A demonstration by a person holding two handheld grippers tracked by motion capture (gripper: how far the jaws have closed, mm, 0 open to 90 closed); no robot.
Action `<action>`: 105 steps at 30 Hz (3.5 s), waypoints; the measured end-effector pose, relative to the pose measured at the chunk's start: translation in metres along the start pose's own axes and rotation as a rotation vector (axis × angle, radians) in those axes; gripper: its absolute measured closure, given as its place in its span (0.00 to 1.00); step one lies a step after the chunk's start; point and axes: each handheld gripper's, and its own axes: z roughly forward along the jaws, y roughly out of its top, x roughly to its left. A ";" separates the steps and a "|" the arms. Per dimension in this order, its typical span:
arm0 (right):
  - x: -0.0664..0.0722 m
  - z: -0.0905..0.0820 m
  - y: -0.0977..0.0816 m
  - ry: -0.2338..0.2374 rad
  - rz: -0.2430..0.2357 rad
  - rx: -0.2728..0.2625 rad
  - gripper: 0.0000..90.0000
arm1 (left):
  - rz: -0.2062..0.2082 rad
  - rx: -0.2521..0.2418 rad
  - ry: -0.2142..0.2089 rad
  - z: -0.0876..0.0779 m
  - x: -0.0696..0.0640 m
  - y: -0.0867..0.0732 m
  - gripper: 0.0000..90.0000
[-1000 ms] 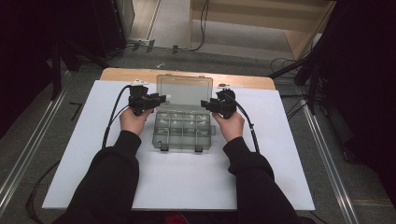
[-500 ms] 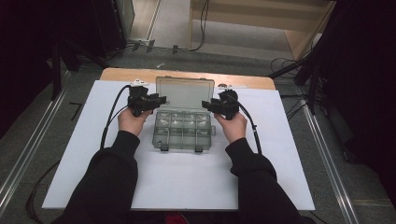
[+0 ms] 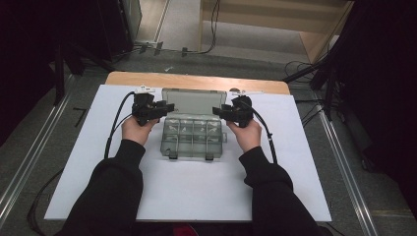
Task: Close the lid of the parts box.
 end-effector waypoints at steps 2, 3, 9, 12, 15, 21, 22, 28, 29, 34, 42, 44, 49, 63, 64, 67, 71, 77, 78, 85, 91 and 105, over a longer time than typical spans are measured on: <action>0.000 0.000 0.000 0.000 0.005 -0.003 0.57 | 0.005 0.000 0.004 -0.002 -0.001 0.000 0.63; 0.000 0.000 0.000 0.004 0.007 -0.005 0.58 | 0.006 -0.003 0.002 -0.002 -0.001 0.000 0.63; 0.000 -0.001 0.000 0.010 -0.002 -0.011 0.58 | 0.003 -0.004 0.006 -0.004 -0.002 -0.002 0.63; 0.002 -0.002 -0.001 0.005 -0.011 -0.009 0.58 | 0.011 -0.006 0.004 -0.004 -0.003 -0.002 0.63; 0.002 -0.003 -0.002 0.000 -0.026 -0.012 0.58 | 0.026 -0.006 0.005 -0.004 -0.005 -0.003 0.62; 0.004 -0.006 -0.006 0.007 -0.044 -0.015 0.57 | 0.011 0.004 -0.027 -0.006 -0.004 -0.004 0.57; 0.005 -0.006 -0.006 0.007 -0.046 -0.017 0.57 | 0.015 0.008 -0.028 -0.007 -0.004 -0.004 0.56; 0.005 -0.007 -0.007 0.015 -0.057 -0.017 0.56 | 0.008 0.028 -0.063 -0.008 -0.006 -0.003 0.41; 0.005 -0.008 -0.007 0.016 -0.056 -0.017 0.56 | 0.006 0.031 -0.064 -0.009 -0.005 -0.003 0.40; 0.005 -0.008 -0.008 0.015 -0.055 -0.018 0.56 | -0.013 0.066 -0.075 -0.017 -0.001 -0.001 0.37; 0.006 -0.008 -0.009 0.019 -0.058 -0.023 0.55 | 0.011 0.119 -0.125 -0.034 -0.003 0.001 0.32; 0.006 -0.008 -0.009 0.020 -0.058 -0.023 0.55 | 0.020 0.124 -0.144 -0.040 -0.005 0.002 0.32; 0.006 -0.008 -0.009 0.022 -0.057 -0.025 0.55 | 0.020 0.140 -0.134 -0.055 -0.009 0.008 0.49; 0.007 -0.009 -0.012 0.027 -0.068 -0.035 0.53 | 0.012 0.149 -0.184 -0.054 -0.018 0.012 1.00; 0.007 -0.009 -0.012 0.028 -0.071 -0.038 0.53 | 0.012 0.148 -0.186 -0.053 -0.019 0.013 1.00; 0.007 -0.010 -0.014 0.030 -0.078 -0.042 0.52 | 0.015 0.148 -0.192 -0.052 -0.019 0.014 1.00; 0.009 -0.011 -0.016 0.029 -0.090 -0.042 0.52 | 0.006 0.148 -0.198 -0.051 -0.017 0.016 0.99; 0.011 -0.012 -0.018 0.024 -0.105 -0.043 0.50 | 0.007 0.145 -0.204 -0.053 -0.017 0.016 0.99; 0.011 -0.012 -0.019 0.025 -0.101 -0.045 0.50 | 0.008 0.147 -0.207 -0.054 -0.018 0.016 0.99; 0.010 -0.015 -0.020 0.035 -0.088 -0.036 0.45 | 0.023 0.150 -0.215 -0.055 -0.022 0.016 0.99; 0.007 -0.024 -0.020 0.038 -0.082 -0.015 0.44 | 0.030 0.156 -0.214 -0.054 -0.023 0.015 0.99; -0.006 -0.059 -0.022 0.114 -0.090 0.101 0.84 | 0.030 0.155 -0.231 -0.056 -0.023 0.015 0.99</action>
